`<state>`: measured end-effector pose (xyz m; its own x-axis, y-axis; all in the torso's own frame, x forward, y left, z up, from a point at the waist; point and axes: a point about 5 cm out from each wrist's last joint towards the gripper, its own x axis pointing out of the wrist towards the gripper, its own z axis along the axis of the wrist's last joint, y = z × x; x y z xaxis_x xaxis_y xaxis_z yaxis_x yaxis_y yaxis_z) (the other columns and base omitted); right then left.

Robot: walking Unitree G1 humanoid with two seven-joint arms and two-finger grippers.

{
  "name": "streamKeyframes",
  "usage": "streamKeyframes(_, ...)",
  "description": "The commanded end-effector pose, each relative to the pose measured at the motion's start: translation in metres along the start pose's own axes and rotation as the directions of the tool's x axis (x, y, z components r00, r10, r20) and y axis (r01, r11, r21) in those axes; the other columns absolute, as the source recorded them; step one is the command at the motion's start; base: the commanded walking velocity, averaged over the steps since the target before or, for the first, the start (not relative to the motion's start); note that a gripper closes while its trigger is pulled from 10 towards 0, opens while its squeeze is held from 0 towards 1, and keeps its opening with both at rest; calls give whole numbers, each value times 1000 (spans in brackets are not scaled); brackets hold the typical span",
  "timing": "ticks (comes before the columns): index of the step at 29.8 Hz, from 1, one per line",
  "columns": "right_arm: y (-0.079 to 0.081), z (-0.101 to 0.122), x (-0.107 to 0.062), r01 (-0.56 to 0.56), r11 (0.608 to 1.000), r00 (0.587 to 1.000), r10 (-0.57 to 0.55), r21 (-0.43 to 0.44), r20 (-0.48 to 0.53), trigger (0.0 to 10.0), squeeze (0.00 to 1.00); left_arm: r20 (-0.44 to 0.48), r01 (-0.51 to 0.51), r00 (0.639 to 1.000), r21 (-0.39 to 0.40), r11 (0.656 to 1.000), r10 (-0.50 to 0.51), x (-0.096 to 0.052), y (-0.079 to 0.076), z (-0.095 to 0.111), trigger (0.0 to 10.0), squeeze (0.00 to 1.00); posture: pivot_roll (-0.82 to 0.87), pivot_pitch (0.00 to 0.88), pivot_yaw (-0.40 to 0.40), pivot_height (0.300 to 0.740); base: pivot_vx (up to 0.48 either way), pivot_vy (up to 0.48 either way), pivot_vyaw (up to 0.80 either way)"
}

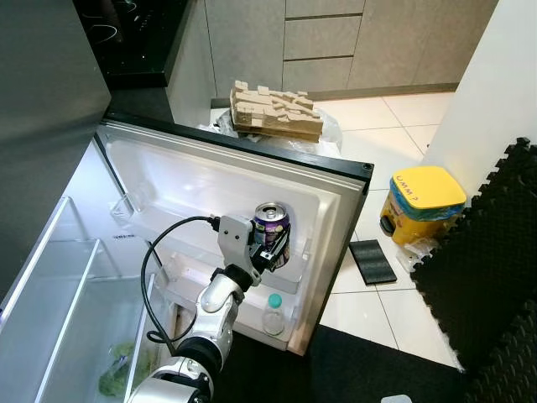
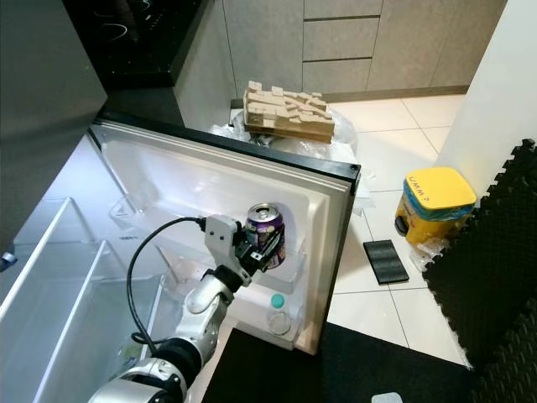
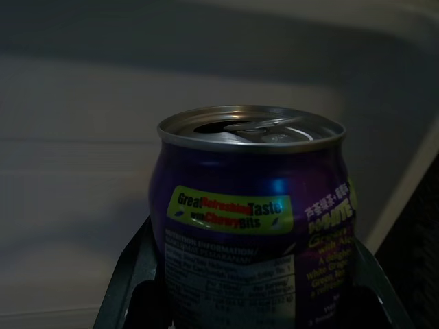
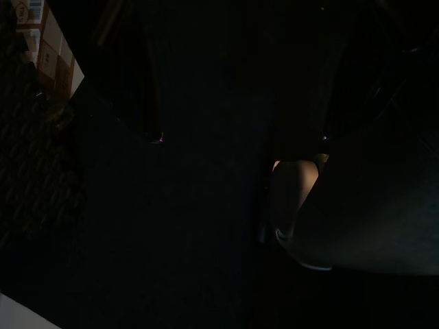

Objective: Restocking fridge

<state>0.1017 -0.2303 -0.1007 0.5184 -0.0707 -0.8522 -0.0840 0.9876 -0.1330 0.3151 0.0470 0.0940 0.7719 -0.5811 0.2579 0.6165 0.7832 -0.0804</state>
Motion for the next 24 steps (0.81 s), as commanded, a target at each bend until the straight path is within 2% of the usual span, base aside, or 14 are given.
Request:
streamKeyframes(1,4,-4,-1,-13,1000,1000,13,3,-7,10000,0,61,92,994,-24,996,-90,28,-29,13,10000,0,-74,150,78,740,0,0,0)
streamKeyframes(3,4,-5,-1,-13,1000,1000,13,3,-7,10000,0,59,96,994,-26,995,-95,28,-30,12,10000,0,-74,150,78,740,0,0,0)
streamKeyframes(4,4,-5,-2,-13,1000,1000,13,4,-8,10000,0,58,99,994,-28,995,-97,28,-31,12,10000,125,-74,150,78,740,0,0,0)
streamKeyframes(5,4,-5,-2,-13,1000,1000,13,4,-8,10000,0,56,102,993,-30,994,-101,28,-32,11,10000,325,-74,150,78,740,0,0,0)
streamKeyframes(6,4,-6,-2,-12,1000,1000,12,5,-9,10000,0,55,106,993,-32,994,-104,28,-33,11,10000,878,-72,149,82,740,0,0,0)
streamKeyframes(8,4,-6,-2,-12,1000,1000,12,5,-9,10000,0,55,107,993,-32,994,-105,28,-34,11,10000,882,-73,148,81,740,0,0,0)
streamKeyframes(10,4,-6,-2,-12,1000,1000,12,6,-8,10000,0,59,107,993,-34,994,-105,28,-35,11,10000,851,-73,150,83,740,0,0,0)
streamKeyframes(11,4,-5,-2,-12,1000,1000,12,7,-8,10000,0,63,108,992,-35,994,-106,28,-35,11,10000,753,-73,147,83,740,0,0,0)
streamKeyframes(12,4,-5,-2,-11,1000,1000,11,8,-7,10000,0,65,109,992,-36,993,-106,29,-36,12,10000,753,-73,147,82,740,0,0,0)
streamKeyframes(13,4,-5,-2,-11,1000,1000,11,8,-7,10000,0,69,110,992,-37,993,-107,29,-36,12,10000,388,-73,145,83,740,0,0,0)
streamKeyframes(14,4,-5,-1,-11,1000,1000,11,8,-6,10000,0,72,111,992,-38,993,-109,30,-36,13,10000,259,-72,145,83,740,0,0,0)
streamKeyframes(15,4,-5,-1,-11,1000,1000,11,8,-6,10000,0,74,112,991,-38,993,-109,30,-36,14,10000,224,-72,145,83,740,0,0,0)
streamKeyframes(16,4,-4,-1,-11,1000,1000,11,8,-6,10000,0,77,112,991,-38,993,-109,30,-36,14,10000,71,-71,143,82,740,0,0,0)
streamKeyframes(24,3,-3,-1,-9,1000,1000,9,8,-7,10000,0,99,119,988,-32,992,-115,30,-33,18,10000,0,-67,135,84,740,0,0,0)
